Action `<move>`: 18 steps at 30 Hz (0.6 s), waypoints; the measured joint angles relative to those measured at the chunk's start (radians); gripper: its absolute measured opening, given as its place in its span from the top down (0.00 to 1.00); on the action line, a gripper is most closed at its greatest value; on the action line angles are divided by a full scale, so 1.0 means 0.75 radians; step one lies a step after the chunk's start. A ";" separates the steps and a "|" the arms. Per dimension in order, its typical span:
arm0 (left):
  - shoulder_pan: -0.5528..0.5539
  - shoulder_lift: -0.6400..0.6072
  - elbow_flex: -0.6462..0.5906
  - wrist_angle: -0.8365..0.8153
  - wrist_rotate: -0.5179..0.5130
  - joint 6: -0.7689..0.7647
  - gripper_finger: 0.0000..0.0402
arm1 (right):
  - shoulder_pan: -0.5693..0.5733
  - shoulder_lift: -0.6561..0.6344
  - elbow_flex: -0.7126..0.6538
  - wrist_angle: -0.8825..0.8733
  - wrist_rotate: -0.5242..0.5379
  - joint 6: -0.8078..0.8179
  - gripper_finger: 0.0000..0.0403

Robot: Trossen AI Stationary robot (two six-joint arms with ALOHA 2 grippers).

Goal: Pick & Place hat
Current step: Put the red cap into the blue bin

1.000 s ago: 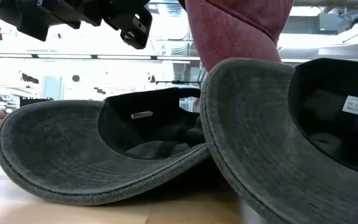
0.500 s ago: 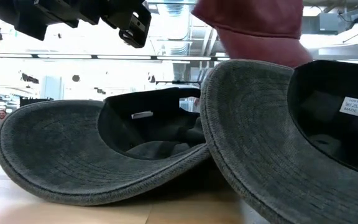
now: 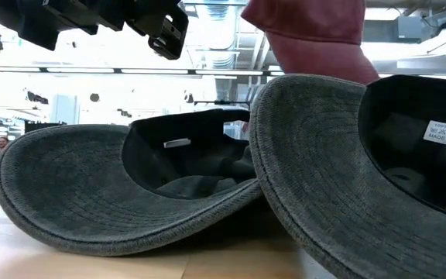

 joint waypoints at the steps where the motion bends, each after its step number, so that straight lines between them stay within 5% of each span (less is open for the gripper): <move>1: 0.000 0.000 0.000 0.000 0.001 0.001 0.78 | 0.000 -0.005 0.000 0.000 0.019 -0.001 1.00; 18: 0.021 0.000 -0.001 0.001 0.000 0.011 0.78 | -0.094 -0.031 0.000 0.000 0.249 -0.078 1.00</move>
